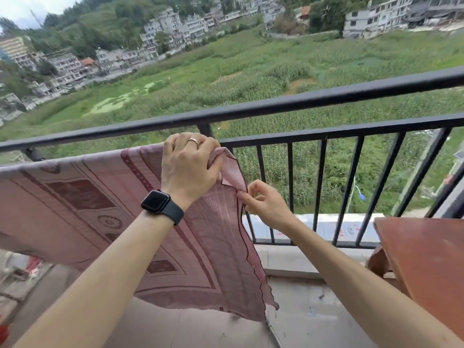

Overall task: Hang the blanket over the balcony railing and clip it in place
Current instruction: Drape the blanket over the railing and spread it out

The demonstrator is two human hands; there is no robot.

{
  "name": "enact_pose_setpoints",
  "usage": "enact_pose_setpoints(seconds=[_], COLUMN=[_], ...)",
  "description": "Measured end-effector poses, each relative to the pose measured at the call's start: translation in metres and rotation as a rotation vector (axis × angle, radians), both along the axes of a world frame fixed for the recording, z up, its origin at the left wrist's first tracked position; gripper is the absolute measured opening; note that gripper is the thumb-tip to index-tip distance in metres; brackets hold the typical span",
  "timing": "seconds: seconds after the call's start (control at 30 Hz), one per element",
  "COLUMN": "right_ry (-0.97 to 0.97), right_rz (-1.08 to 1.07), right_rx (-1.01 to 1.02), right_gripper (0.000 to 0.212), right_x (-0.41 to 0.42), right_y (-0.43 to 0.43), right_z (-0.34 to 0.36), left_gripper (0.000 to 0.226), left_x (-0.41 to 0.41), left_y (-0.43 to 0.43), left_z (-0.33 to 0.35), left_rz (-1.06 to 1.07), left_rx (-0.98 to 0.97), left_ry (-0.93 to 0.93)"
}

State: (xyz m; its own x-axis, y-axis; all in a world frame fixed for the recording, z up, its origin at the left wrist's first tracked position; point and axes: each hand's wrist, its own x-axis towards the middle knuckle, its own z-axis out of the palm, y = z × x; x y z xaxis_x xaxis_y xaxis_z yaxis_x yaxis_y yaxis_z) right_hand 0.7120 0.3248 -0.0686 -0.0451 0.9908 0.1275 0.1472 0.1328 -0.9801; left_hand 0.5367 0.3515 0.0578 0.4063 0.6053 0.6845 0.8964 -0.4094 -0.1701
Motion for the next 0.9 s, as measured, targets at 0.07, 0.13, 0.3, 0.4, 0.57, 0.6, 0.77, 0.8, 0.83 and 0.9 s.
enact_pose_setpoints(seconds=[0.07,0.13,0.3,0.4,0.57,0.6,0.77,0.8,0.83,0.9], right_ry=[-0.243,-0.269,-0.266,-0.394,-0.448,-0.472,-0.435,-0.423,-0.412,-0.392], right_rz=[-0.037,0.009,0.128,-0.006,-0.062,-0.045,-0.07,-0.124,-0.172,-0.208], right_rx=[0.085,0.15,0.276,0.353,0.385,0.378,0.297,0.307,0.326,0.361], right_gripper=[0.027,0.026,0.049,0.037,0.022,0.023,0.012,0.014,0.018,0.015], right_x=[0.003,0.007,0.007,0.006,0.012,0.012,0.016,0.017,0.017,0.009], right_y=[0.001,0.004,0.014,0.025,0.041,0.04,0.025,0.018,0.008,-0.014], right_z=[-0.012,-0.017,-0.004,0.002,0.0,0.001,0.005,0.004,0.001,-0.007], left_gripper=[0.027,0.031,0.044,0.052,0.06,0.059,0.031,0.027,0.028,0.037], left_x=[0.001,0.007,0.028,0.036,0.049,0.052,0.042,0.032,0.021,-0.011], left_y=[0.003,0.005,0.015,0.024,0.03,0.03,0.003,-0.009,-0.022,-0.052], left_z=[-0.001,0.0,0.009,0.018,0.035,0.035,0.026,0.019,0.009,-0.024], left_rz=[0.013,0.031,0.156,0.236,0.381,0.397,0.12,0.095,0.108,0.201], left_rx=[0.036,0.073,0.103,0.066,-0.022,-0.04,0.108,0.143,0.166,0.11], left_ry=[-0.066,-0.118,-0.149,-0.128,-0.099,-0.122,-0.262,-0.288,-0.313,-0.361])
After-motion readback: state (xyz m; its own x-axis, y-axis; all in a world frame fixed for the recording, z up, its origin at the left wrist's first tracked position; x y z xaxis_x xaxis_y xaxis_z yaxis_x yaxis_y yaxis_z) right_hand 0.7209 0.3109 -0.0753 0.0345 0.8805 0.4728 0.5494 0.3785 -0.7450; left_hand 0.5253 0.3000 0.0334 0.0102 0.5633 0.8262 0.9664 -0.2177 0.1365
